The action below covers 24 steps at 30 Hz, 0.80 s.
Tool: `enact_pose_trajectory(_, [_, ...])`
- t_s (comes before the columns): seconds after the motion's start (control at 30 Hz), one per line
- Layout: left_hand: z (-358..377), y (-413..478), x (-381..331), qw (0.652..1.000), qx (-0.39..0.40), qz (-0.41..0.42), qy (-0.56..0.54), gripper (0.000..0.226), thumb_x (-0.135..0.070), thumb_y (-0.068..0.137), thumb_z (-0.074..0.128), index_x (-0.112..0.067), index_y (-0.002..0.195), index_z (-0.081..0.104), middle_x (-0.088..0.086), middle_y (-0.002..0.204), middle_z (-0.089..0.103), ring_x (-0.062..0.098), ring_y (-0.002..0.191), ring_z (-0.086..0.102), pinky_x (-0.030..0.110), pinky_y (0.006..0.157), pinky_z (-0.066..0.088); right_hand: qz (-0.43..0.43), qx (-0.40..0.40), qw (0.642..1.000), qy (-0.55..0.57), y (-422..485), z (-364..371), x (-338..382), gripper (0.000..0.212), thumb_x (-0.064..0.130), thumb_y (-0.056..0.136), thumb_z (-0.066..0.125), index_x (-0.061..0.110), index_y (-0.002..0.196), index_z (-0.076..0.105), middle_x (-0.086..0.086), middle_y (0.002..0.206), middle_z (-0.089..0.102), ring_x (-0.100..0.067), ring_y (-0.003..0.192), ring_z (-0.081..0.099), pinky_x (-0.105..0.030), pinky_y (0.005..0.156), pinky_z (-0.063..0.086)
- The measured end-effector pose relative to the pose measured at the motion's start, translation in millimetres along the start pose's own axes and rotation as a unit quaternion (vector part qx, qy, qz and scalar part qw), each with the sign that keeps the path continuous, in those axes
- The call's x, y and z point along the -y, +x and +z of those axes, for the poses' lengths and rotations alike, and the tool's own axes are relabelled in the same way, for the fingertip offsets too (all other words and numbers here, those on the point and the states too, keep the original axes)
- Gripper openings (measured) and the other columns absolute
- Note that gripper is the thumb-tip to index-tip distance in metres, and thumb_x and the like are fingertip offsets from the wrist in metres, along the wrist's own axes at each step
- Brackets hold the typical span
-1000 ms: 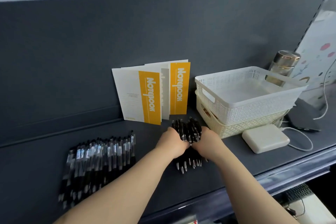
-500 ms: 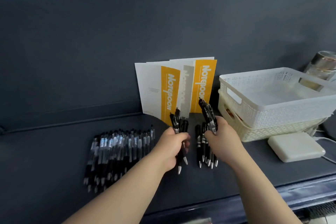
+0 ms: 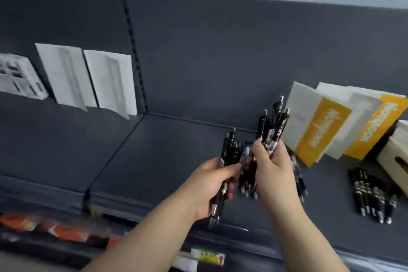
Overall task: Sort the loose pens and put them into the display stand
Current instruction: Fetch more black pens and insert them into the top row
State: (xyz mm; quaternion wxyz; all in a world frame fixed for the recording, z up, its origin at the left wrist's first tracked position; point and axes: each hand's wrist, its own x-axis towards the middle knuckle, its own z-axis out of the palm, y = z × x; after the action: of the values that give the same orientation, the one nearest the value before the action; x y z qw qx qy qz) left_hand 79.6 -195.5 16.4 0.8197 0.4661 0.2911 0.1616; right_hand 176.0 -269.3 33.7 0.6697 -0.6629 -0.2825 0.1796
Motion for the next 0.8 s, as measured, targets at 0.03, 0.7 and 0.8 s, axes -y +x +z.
enact_pose_trajectory(0.03, [-23,-15,-5,1.000,-0.008,0.014,-0.003,0.005,-0.011,0.090,0.058,-0.012,0.095,0.058,-0.003,0.062,0.056,0.008,0.049,0.049,0.019,0.043,0.038,-0.013,0.011,1.000,0.000,-14,26,5,0.018,0.024,0.094,0.049,0.022,0.077,0.047,0.003,0.061,0.052,-0.019,0.058,0.052,-0.034,0.057,0.045])
enact_pose_trajectory(0.7, [-437,-251,-104,0.923,-0.300,0.204,-0.125,0.021,-0.017,0.096,0.050,-0.013,0.113,0.062,0.011,0.097,0.073,0.023,0.086,0.071,0.029,0.061,0.054,0.194,0.424,0.875,0.127,-190,514,36,0.019,0.014,0.096,0.046,0.011,0.102,0.064,-0.010,0.095,0.074,-0.020,0.088,0.071,-0.033,0.079,0.056])
enact_pose_trajectory(0.8, [-491,-262,-123,0.912,-0.335,0.205,-0.115,0.017,-0.015,0.096,0.050,-0.012,0.107,0.063,0.008,0.090,0.074,0.021,0.081,0.071,0.029,0.059,0.055,0.210,0.468,0.850,0.121,-191,576,31,0.021,0.020,0.097,0.045,0.012,0.103,0.064,-0.012,0.099,0.073,-0.023,0.094,0.070,-0.040,0.088,0.053])
